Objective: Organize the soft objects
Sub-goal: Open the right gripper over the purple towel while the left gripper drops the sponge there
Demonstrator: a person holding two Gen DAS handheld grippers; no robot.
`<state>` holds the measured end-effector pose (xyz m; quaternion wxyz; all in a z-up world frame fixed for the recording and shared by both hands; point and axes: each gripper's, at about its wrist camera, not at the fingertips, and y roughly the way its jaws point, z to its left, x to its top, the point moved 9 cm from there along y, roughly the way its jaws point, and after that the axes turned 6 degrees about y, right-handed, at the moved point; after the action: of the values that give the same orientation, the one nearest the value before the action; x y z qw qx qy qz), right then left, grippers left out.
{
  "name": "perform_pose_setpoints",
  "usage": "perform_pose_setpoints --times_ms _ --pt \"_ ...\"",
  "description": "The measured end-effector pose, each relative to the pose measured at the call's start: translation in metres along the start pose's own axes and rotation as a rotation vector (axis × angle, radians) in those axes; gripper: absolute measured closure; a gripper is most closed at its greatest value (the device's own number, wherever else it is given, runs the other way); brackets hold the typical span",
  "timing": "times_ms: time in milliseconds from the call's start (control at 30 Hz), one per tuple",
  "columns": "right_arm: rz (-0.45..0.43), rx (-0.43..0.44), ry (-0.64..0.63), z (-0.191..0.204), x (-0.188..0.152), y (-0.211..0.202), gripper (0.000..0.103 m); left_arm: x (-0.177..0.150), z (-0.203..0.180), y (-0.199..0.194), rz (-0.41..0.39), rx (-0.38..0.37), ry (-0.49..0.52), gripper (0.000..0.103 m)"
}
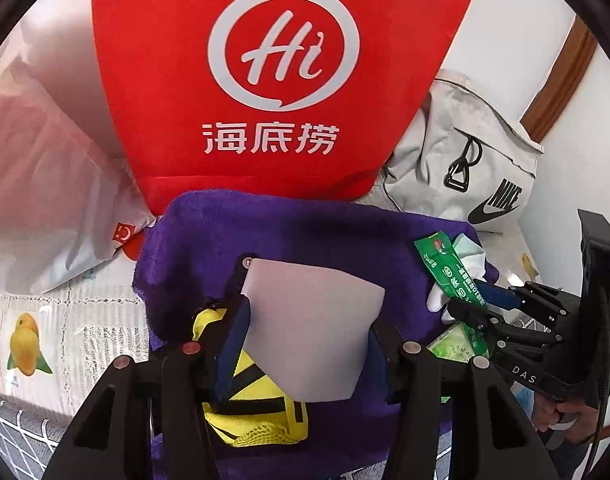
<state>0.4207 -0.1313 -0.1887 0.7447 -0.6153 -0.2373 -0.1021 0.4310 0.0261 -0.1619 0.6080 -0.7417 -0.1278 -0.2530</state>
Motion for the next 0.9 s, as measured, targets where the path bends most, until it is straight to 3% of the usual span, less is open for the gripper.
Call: perform_pose_setpoints --times_ms 533,700,900 --pt "0.003 0.008 -0.005 0.006 0.001 -0.002 0.062 0.0 0.003 0.005 -0.007 -0.011 -0.036 0.048" --pt "-0.011 0.01 -0.009 0.007 0.002 -0.008 0.062 0.011 0.001 -0.01 -0.098 -0.061 -0.058 0.051" --pt "-0.015 0.013 0.004 0.003 0.002 -0.012 0.061 0.005 -0.014 0.003 -0.043 -0.151 -0.073 0.051"
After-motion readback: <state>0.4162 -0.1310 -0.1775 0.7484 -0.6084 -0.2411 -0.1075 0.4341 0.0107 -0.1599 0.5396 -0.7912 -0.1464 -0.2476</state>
